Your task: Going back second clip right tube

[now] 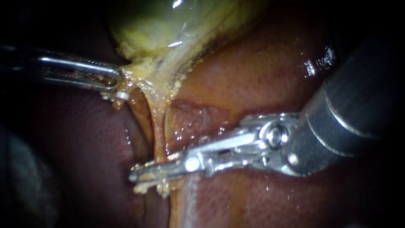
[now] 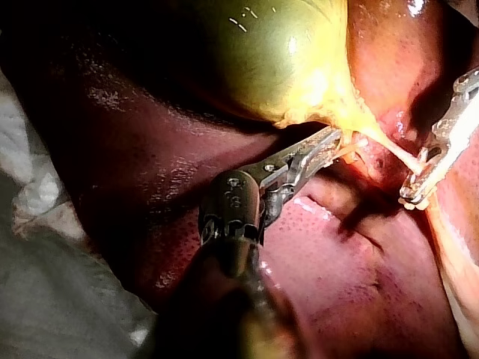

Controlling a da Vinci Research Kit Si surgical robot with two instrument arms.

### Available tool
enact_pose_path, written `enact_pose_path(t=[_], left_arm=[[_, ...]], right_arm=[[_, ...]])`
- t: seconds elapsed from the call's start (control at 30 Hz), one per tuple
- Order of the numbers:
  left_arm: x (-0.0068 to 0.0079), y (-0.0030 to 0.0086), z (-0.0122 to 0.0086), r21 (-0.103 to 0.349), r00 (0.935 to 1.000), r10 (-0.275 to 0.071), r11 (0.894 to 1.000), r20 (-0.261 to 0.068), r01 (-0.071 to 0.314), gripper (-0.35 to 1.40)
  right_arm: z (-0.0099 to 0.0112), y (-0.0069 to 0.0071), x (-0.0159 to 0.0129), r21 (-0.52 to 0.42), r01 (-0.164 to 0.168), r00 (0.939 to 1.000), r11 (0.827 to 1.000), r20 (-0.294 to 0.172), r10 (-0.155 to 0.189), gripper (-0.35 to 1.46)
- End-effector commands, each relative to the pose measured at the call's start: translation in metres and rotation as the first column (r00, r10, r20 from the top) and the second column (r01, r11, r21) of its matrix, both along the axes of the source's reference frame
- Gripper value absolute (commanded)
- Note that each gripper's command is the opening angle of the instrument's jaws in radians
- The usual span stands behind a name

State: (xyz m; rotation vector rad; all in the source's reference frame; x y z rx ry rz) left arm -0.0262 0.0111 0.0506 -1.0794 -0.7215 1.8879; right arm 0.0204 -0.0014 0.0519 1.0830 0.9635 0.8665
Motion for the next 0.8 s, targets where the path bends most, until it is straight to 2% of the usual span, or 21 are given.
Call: enact_pose_path(t=[0.03, 0.17, 0.2, 0.3, 0.4, 0.5, 0.6, 0.8], left_arm=[[0.0000, 0.0000, 0.0000, 0.000, 1.0000, 0.000, 1.000, 0.000, 0.000, -0.35], [0.0000, 0.0000, 0.0000, 0.000, 1.0000, 0.000, 1.000, 0.000, 0.000, -0.35], [0.0000, 0.0000, 0.0000, 0.000, 1.0000, 0.000, 1.000, 0.000, 0.000, -0.35], [0.0000, 0.0000, 0.0000, 0.000, 1.0000, 0.000, 1.000, 0.000, 0.000, -0.35], [0.0000, 0.0000, 0.0000, 0.000, 1.0000, 0.000, 1.000, 0.000, 0.000, -0.35], [0.0000, 0.0000, 0.0000, 0.000, 1.0000, 0.000, 1.000, 0.000, 0.000, -0.35], [0.0000, 0.0000, 0.0000, 0.000, 1.0000, 0.000, 1.000, 0.000, 0.000, -0.35], [0.0000, 0.0000, 0.0000, 0.000, 1.0000, 0.000, 1.000, 0.000, 0.000, -0.35]], right_arm=[[0.0000, 0.0000, 0.0000, 0.001, 0.003, 1.0000, 1.000, -0.002, -0.003, -0.35], [0.0003, 0.0001, -0.0002, -0.011, 0.009, 0.9997, 1.000, -0.024, -0.009, -0.35], [0.0005, 0.0000, -0.0002, -0.078, 0.019, 0.9986, 0.997, -0.047, -0.023, -0.22], [0.0012, -0.0003, -0.0001, -0.159, 0.030, 0.9965, 0.987, -0.072, -0.042, 0.16], [0.0026, -0.0012, 0.0000, -0.196, 0.038, 0.9953, 0.980, -0.080, -0.054, 0.32], [0.0038, -0.0017, 0.0000, -0.219, 0.044, 0.9943, 0.975, -0.085, -0.064, 0.39], [0.0045, -0.0016, 0.0000, -0.266, 0.040, 0.9932, 0.963, -0.095, -0.067, 0.43], [0.0051, -0.0009, -0.0004, -0.364, 0.002, 0.9943, 0.931, -0.099, -0.040, 0.48]])
